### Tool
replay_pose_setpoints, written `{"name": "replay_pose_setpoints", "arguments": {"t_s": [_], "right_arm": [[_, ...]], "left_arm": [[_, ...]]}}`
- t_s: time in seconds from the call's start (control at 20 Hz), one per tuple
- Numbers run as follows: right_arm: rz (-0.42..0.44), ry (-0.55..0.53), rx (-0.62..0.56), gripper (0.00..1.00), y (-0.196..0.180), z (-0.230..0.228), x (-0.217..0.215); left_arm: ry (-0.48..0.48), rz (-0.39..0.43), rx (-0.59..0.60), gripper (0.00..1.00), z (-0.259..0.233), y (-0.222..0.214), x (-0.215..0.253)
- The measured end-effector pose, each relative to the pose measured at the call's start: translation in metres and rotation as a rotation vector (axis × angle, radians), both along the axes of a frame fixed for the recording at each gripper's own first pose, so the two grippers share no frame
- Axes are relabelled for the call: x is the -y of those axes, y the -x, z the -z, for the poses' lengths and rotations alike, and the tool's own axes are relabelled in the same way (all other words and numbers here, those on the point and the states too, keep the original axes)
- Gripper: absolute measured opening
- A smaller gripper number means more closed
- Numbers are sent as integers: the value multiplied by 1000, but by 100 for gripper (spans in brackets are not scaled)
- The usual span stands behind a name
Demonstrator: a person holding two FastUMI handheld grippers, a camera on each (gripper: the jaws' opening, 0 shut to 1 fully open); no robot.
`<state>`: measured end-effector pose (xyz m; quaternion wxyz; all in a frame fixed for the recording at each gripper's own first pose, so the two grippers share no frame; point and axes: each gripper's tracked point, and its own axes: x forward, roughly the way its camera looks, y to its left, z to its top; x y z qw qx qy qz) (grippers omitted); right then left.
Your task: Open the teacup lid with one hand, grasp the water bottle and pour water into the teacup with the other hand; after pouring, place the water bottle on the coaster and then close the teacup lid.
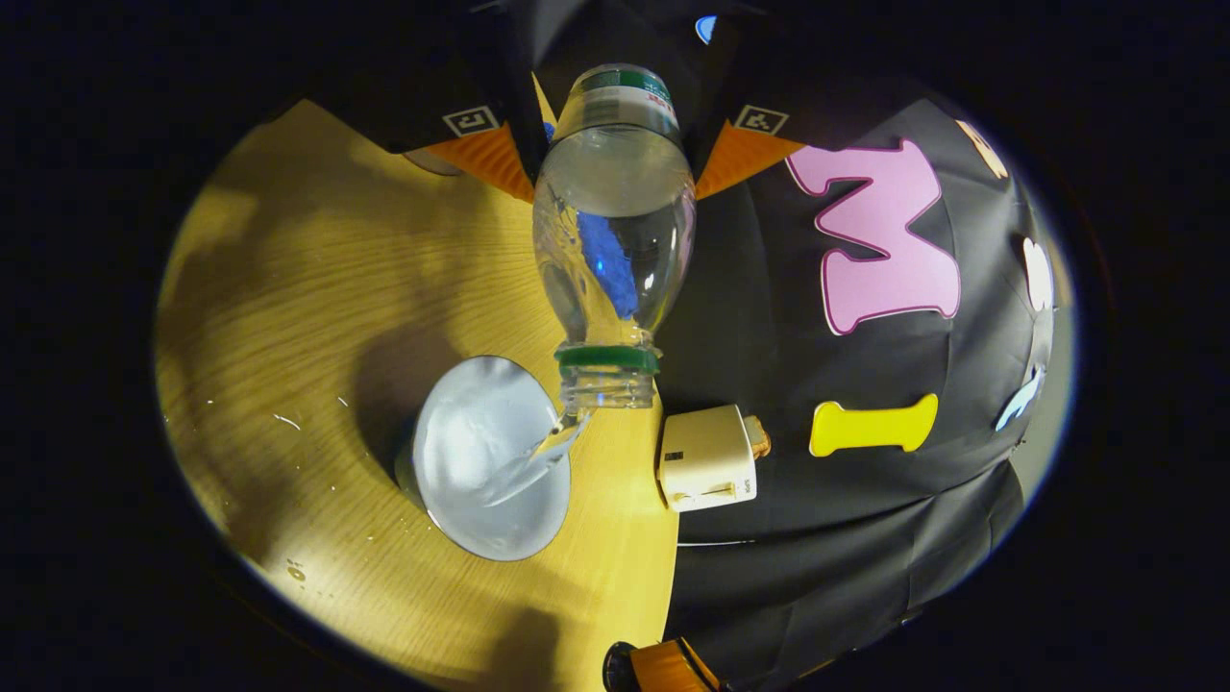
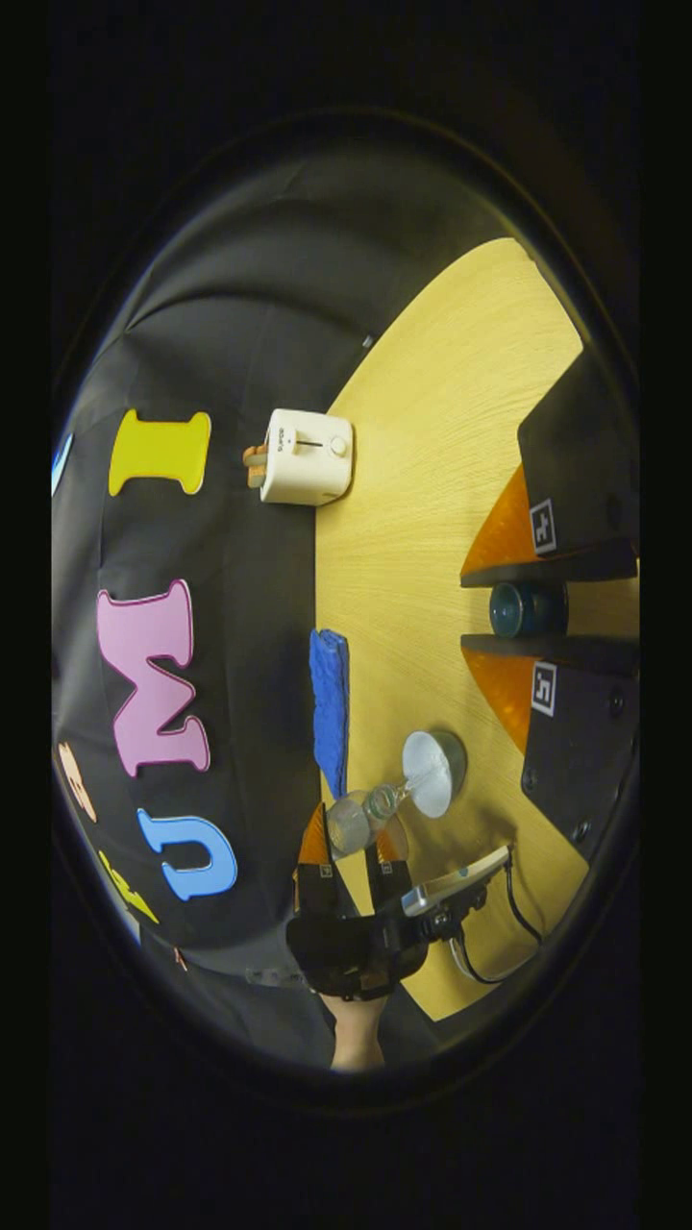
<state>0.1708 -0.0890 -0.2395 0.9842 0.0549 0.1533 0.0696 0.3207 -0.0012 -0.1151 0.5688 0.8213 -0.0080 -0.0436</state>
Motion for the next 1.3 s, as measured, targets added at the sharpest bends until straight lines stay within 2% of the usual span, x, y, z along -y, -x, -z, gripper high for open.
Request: {"name": "replay_pose_setpoints", "arguments": {"t_s": [0.85,1.15,1.3], "right_arm": [[-6,-8,6,26,3,-1,-2],[-6,-11,6,26,1,1,-4],[-3,-11,7,26,0,1,-4]], "left_arm": [[-141,41,13,74,-10,-5,-1],[-194,43,52,75,-16,-7,-1],[-224,45,56,73,-18,-9,0]]}}
